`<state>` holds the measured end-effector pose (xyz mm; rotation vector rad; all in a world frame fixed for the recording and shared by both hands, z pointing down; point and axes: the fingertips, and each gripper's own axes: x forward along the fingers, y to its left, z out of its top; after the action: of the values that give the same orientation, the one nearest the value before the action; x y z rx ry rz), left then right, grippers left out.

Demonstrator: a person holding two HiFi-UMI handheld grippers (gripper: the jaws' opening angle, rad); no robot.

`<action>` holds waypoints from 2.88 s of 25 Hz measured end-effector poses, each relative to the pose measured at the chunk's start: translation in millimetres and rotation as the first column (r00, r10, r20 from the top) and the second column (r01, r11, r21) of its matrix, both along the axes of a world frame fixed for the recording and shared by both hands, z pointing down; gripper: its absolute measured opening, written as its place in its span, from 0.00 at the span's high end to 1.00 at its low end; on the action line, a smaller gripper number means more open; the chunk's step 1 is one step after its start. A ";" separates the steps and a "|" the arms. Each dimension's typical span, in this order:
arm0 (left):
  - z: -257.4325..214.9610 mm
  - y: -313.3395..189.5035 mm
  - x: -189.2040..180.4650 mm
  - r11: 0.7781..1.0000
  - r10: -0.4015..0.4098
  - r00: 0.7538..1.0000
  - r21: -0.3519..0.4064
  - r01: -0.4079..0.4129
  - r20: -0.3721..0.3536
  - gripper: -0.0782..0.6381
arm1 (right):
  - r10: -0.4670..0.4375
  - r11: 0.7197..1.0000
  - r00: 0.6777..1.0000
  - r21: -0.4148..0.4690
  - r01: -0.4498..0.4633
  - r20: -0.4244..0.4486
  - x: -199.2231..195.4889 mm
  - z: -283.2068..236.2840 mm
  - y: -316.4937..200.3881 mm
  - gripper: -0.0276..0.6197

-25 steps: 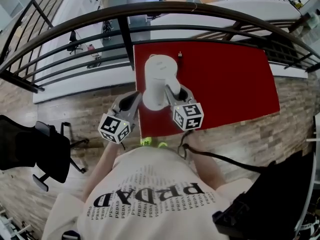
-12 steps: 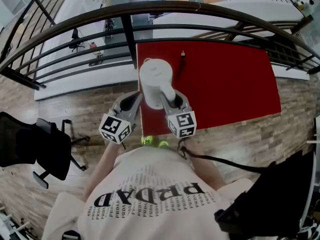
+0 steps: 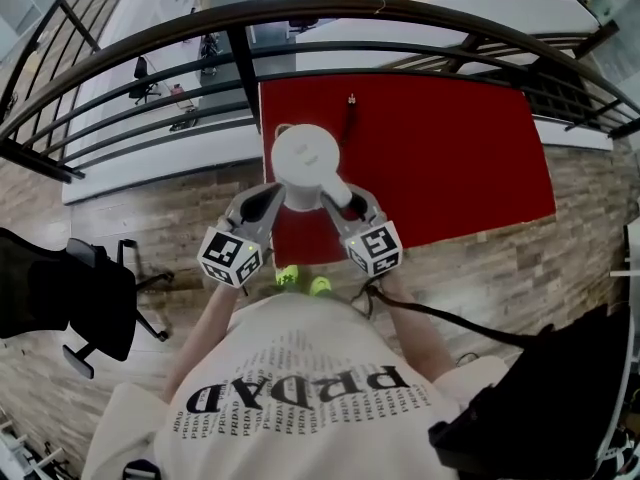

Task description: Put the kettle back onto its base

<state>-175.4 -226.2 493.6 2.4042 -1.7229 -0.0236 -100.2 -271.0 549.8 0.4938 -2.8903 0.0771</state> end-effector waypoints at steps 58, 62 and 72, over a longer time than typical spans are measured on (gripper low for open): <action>65.4 23.6 32.0 0.992 -0.079 0.996 -0.100 0.081 0.029 0.88 | 0.106 0.994 0.994 -0.010 -0.107 -0.036 -13.5 10.3 15.2 0.77; 65.7 21.6 28.5 0.991 -0.091 0.995 -0.100 0.094 0.036 0.88 | 0.100 0.995 0.994 -0.012 -0.101 -0.036 -14.8 10.9 12.4 0.77; 67.1 19.8 31.3 0.991 -0.085 0.996 -0.104 0.088 0.035 0.88 | 0.092 0.996 0.995 -0.018 -0.092 -0.036 -14.8 14.7 12.9 0.77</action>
<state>-144.1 -206.4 560.7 2.2659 -1.7939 0.0907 -115.0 -258.2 564.6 0.6182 -2.8289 0.1092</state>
